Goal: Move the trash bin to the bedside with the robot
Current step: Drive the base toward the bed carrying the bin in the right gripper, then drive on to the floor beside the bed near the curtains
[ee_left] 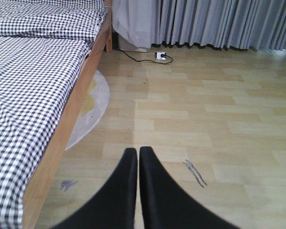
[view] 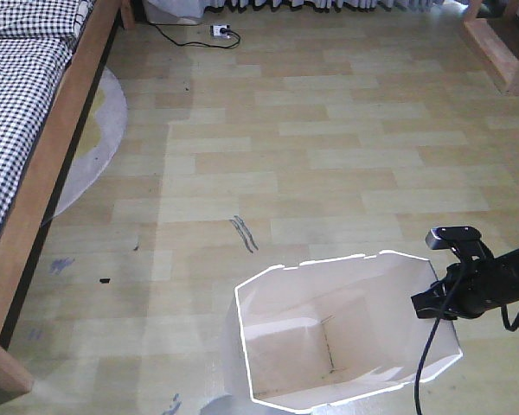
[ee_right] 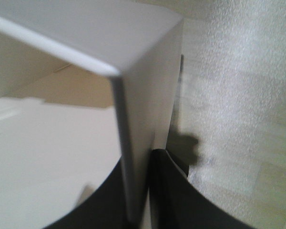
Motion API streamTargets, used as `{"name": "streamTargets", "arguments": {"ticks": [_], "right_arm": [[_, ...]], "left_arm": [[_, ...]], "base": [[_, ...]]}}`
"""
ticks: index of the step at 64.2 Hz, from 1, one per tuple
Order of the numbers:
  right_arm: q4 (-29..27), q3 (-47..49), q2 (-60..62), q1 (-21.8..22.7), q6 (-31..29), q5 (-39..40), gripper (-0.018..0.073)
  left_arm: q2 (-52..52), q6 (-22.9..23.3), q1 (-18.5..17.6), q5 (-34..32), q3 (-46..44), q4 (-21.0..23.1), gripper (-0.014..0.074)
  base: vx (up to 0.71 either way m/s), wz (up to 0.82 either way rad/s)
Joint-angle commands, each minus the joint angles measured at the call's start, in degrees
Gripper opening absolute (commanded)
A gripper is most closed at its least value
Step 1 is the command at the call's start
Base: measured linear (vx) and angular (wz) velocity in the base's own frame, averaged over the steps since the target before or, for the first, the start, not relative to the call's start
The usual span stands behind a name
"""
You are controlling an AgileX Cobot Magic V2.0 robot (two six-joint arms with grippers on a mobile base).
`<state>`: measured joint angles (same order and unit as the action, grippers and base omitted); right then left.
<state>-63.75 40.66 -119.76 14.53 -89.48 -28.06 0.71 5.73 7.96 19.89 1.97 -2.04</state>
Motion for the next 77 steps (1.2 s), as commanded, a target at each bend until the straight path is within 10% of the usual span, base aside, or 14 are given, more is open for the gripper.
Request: {"name": "streamTargets", "arguments": {"ticks": [1, 77], "right_arm": [[-3.3, 0.7, 3.6, 0.1, 0.3, -10.6, -0.0005], [-3.3, 0.7, 3.6, 0.1, 0.3, -10.6, -0.0005]], "left_arm": [[0.8, 0.2, -0.2, -3.8, 0.2, 0.1, -0.0006], [0.8, 0.2, -0.2, -3.8, 0.2, 0.1, -0.0006]], "base": [[0.31, 0.07], [0.32, 0.04]]}}
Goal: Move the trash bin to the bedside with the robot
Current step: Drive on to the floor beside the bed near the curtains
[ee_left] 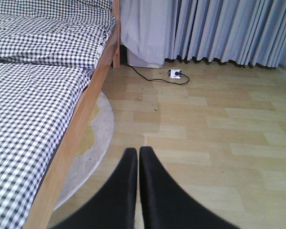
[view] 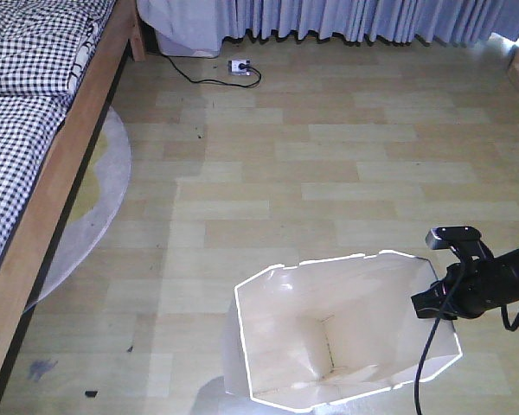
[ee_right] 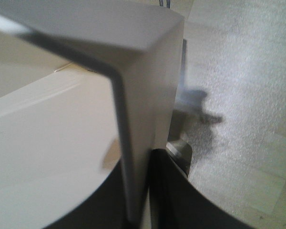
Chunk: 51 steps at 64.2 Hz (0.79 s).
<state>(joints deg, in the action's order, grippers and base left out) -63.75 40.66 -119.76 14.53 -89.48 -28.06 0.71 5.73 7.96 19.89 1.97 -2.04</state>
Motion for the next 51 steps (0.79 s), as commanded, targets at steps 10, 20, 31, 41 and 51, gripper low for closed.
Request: {"name": "streamTargets", "arguments": {"ticks": [10, 20, 31, 41, 51], "right_arm": [[-3.3, 0.7, 3.6, 0.1, 0.3, -10.6, -0.0005], [-3.3, 0.7, 3.6, 0.1, 0.3, -10.6, -0.0005], [-3.3, 0.7, 3.6, 0.1, 0.3, -10.6, -0.0005], [-3.3, 0.7, 3.6, 0.1, 0.3, -10.6, -0.0005], [-3.3, 0.7, 3.6, 0.1, 0.3, -10.6, -0.0005]], "left_arm": [[0.8, 0.2, -0.2, -3.8, 0.2, 0.1, -0.0006], [0.8, 0.2, -0.2, -3.8, 0.2, 0.1, -0.0006], [0.8, 0.2, -0.2, -3.8, 0.2, 0.1, -0.0006], [0.8, 0.2, -0.2, -3.8, 0.2, 0.1, -0.0006], [0.8, 0.2, -0.2, -3.8, 0.2, 0.1, -0.0006]], "base": [[0.32, 0.01], [0.31, 0.01], [0.31, 0.03], [0.3, 0.05], [0.29, 0.05]]}}
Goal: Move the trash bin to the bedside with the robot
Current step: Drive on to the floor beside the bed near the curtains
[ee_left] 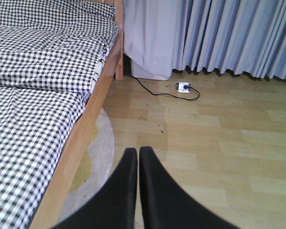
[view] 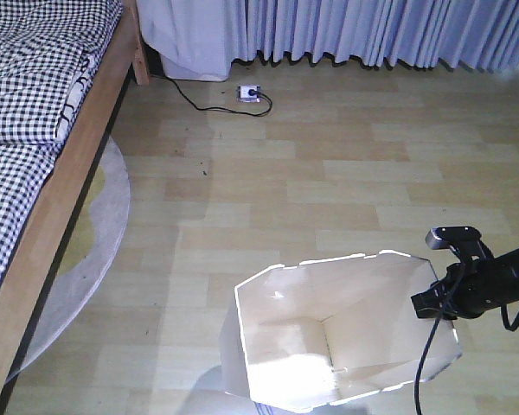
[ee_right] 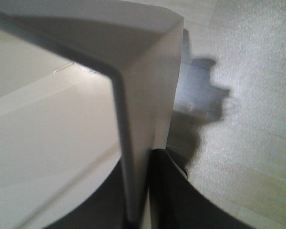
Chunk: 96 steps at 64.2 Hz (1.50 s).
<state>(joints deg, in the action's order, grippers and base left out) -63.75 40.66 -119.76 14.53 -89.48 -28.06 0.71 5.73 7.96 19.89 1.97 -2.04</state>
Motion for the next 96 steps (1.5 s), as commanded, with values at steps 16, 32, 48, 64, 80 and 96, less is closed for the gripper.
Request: {"name": "streamTargets", "arguments": {"ticks": [16, 32, 48, 64, 80, 96], "right_arm": [[-3.3, 0.7, 3.6, 0.1, 0.3, -10.6, -0.0005], [-3.3, 0.7, 3.6, 0.1, 0.3, -10.6, -0.0005], [-3.3, 0.7, 3.6, 0.1, 0.3, -10.6, -0.0005], [-3.3, 0.7, 3.6, 0.1, 0.3, -10.6, -0.0005], [-3.3, 0.7, 3.6, 0.1, 0.3, -10.6, -0.0005], [-3.3, 0.7, 3.6, 0.1, 0.3, -10.6, -0.0005]], "left_arm": [[0.8, 0.2, -0.2, -3.8, 0.2, 0.1, -0.0006], [0.8, 0.2, -0.2, -3.8, 0.2, 0.1, -0.0006], [0.8, 0.2, -0.2, -3.8, 0.2, 0.1, -0.0006], [0.8, 0.2, -0.2, -3.8, 0.2, 0.1, -0.0006], [0.8, 0.2, -0.2, -3.8, 0.2, 0.1, -0.0006], [0.8, 0.2, -0.2, -3.8, 0.2, 0.1, -0.0006]], "base": [[0.28, 0.04], [0.28, 0.04], [0.28, 0.04], [0.27, 0.02], [0.26, -0.05], [0.25, -0.07]]}}
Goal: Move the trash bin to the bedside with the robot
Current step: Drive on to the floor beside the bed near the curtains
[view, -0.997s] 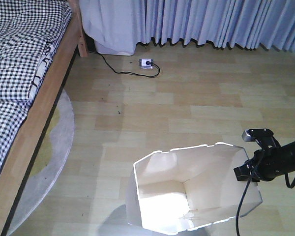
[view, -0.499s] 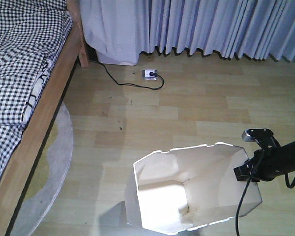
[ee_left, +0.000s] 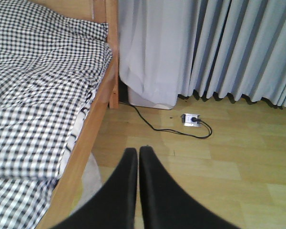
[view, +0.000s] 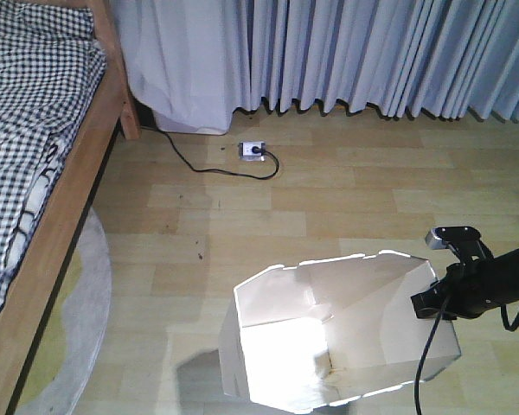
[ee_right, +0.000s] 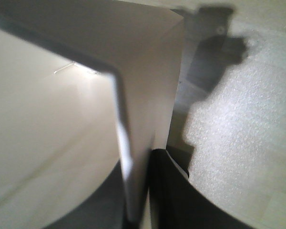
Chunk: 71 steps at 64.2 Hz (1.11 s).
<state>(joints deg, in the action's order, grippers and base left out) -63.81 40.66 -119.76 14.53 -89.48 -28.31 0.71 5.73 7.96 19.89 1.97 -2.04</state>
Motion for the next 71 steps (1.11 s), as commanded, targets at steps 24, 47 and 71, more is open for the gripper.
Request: {"name": "streamTargets", "arguments": {"ticks": [24, 47, 71], "right_arm": [[-3.3, 0.7, 3.6, 0.1, 0.3, -10.3, -0.0005], [-3.3, 0.7, 3.6, 0.1, 0.3, -10.3, -0.0005], [-3.3, 0.7, 3.6, 0.1, 0.3, -10.3, -0.0005]], "left_arm": [[0.8, 0.2, -0.2, -3.8, 0.2, 0.1, -0.0006], [0.8, 0.2, -0.2, -3.8, 0.2, 0.1, -0.0006], [0.8, 0.2, -0.2, -3.8, 0.2, 0.1, -0.0006]], "base": [[0.26, -0.1], [0.3, -0.06], [0.29, 0.04]]}}
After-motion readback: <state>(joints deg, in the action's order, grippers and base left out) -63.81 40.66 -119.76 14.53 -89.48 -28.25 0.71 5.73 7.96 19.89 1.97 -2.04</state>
